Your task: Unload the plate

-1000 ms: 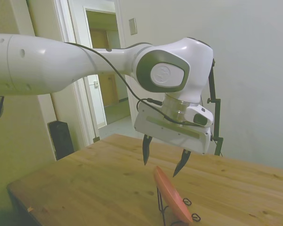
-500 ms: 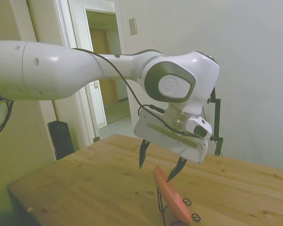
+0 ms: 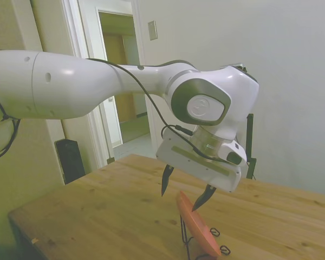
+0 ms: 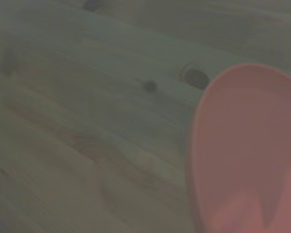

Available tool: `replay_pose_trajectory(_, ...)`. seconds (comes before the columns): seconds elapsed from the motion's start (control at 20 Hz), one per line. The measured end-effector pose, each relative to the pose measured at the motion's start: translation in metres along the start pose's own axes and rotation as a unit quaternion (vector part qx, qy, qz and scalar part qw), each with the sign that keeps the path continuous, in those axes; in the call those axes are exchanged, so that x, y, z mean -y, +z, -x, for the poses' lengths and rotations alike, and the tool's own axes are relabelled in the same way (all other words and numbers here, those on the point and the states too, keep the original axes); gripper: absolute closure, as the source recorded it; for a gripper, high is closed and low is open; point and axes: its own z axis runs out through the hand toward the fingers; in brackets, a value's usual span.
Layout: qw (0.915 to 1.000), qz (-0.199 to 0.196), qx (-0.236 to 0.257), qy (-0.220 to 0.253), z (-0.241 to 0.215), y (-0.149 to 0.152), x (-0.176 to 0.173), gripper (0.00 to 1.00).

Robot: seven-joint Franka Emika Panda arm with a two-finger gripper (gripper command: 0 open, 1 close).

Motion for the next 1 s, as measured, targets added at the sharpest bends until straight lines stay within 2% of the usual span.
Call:
replay_pose_trajectory(0.05, 1.0, -0.003, 0.0, -0.004, 0.0, 0.0, -0.001, 1.0)
replay_pose_trajectory(1.0, 0.9997, -0.016, 0.016, 0.011, -0.005, 0.013, -0.02, 1.0)
